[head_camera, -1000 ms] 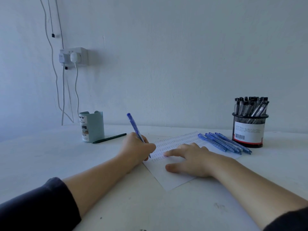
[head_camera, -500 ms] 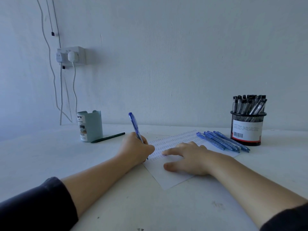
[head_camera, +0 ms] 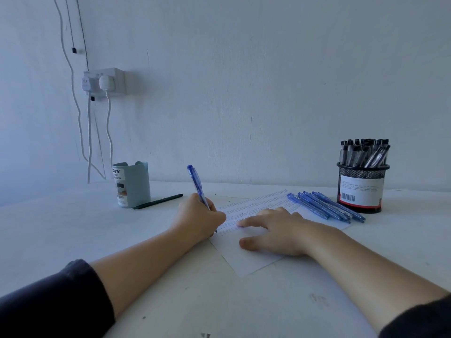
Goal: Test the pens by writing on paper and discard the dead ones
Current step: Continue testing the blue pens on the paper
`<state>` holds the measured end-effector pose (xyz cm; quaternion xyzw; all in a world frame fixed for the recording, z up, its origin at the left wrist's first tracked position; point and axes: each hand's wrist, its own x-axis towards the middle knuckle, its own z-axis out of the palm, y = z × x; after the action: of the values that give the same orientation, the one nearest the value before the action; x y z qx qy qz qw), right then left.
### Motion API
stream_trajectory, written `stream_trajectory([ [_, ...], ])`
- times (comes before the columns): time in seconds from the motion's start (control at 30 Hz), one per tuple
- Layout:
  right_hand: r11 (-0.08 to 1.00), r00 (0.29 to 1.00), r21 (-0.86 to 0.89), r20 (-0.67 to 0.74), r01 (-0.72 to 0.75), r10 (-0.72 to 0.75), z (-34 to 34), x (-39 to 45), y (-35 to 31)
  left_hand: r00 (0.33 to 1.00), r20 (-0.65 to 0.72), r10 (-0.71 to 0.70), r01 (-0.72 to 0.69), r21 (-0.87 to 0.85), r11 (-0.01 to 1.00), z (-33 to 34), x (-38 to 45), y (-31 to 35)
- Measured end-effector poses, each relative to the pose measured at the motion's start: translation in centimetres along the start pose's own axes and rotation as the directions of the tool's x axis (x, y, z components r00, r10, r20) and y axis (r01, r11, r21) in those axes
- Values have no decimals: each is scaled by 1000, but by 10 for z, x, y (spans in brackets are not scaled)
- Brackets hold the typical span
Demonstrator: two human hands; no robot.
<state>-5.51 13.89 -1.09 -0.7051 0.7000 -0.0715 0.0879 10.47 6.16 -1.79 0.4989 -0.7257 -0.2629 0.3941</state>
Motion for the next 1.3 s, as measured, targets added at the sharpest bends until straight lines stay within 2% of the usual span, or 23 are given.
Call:
stream_trajectory([
  [1.3,1000,1000,7,3,-3,3,0,1,2,998,40,55,-56,28,998,1,-1,0],
])
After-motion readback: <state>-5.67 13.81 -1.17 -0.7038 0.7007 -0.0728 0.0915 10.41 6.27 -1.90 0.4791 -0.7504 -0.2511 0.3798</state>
